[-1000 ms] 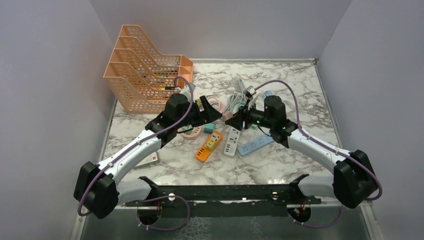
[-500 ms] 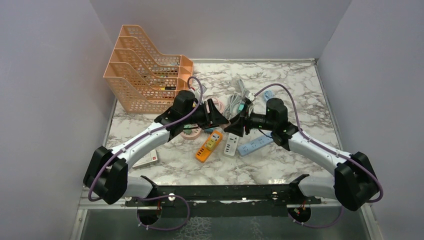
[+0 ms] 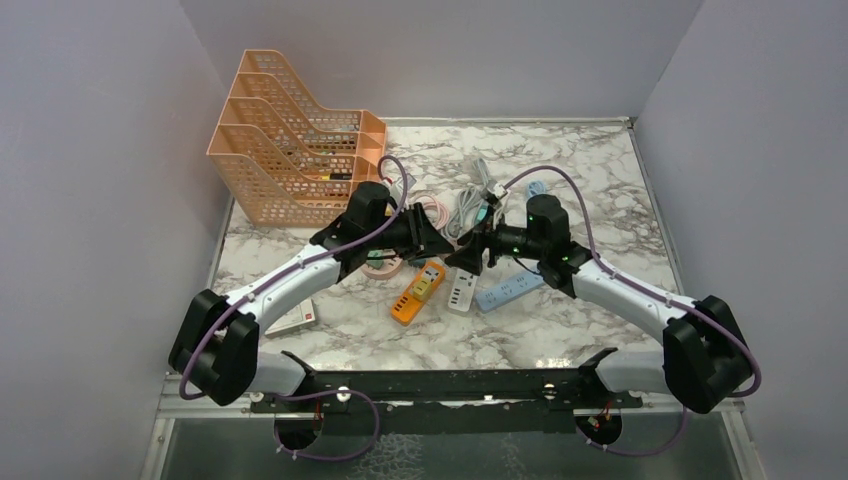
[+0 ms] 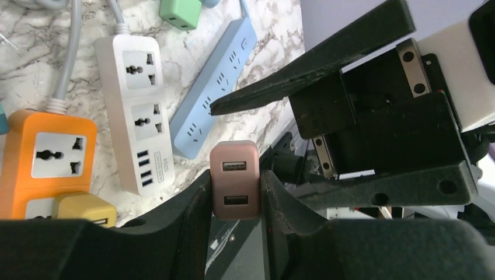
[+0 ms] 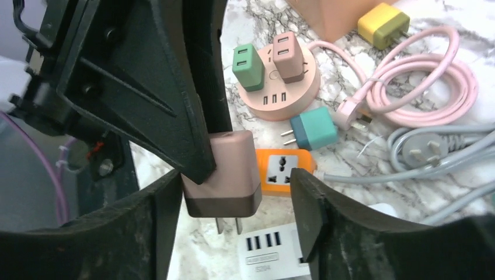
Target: Insert the plug
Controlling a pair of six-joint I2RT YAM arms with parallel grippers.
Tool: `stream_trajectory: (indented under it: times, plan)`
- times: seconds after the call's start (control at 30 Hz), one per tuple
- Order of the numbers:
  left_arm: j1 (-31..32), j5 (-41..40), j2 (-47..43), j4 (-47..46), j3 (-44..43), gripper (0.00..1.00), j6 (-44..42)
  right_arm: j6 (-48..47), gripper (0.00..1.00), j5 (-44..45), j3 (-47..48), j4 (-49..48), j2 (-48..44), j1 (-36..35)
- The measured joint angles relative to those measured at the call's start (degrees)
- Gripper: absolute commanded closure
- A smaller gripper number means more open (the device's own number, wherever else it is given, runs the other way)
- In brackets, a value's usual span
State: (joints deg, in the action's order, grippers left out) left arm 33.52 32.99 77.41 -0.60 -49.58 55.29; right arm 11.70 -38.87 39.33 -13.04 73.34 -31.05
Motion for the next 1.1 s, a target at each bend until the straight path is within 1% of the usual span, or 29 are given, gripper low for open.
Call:
stream_trajectory:
  times: [0.1,0.2,0.33,0.43,0.5,0.6,0.7,0.8,0.93,1.1]
  plan:
    - [0.1,-1.1,-0.7,0.8,0.0,0.89,-1.4,3.1,0.26,2.7,0.0,0.0,-0.3,0.0]
    - [0.1,-4.7,-2.1,3.8,-0.1,0.89,-3.9,5.8,0.26,6.1,0.0,0.7,-1.8,0.0]
    - [0.1,-9.9,-3.0,7.0,-0.3,0.89,-6.8,9.3,0.30,12.0,0.0,2.4,-5.3,0.0]
    - [0.9,-13.9,-3.0,8.6,-0.3,0.89,-8.4,13.5,0.33,18.9,0.0,4.8,-7.6,0.0]
    - [3.2,-17.7,-3.0,9.1,-0.3,0.89,-9.5,17.0,0.34,24.0,0.0,7.6,-8.4,0.0]
    - [8.4,-23.7,-2.9,9.3,-0.6,0.89,-10.8,22.2,0.35,30.7,0.0,12.5,-8.3,0.0]
    - [13.8,-29.6,-2.1,9.0,-1.5,0.90,-12.2,26.9,0.36,35.1,0.0,17.6,-7.8,0.0]
    - [17.6,-35.0,-0.3,7.8,-1.9,0.90,-13.0,30.3,0.36,36.5,0.0,20.2,-6.9,0.4]
    - [20.3,-41.1,3.2,7.2,-3.2,0.90,-13.7,33.6,0.37,36.5,0.0,21.9,-6.0,1.1]
    - [22.3,-43.5,7.8,6.2,-4.8,0.90,-14.1,36.1,0.37,36.5,0.0,23.0,-6.0,3.3]
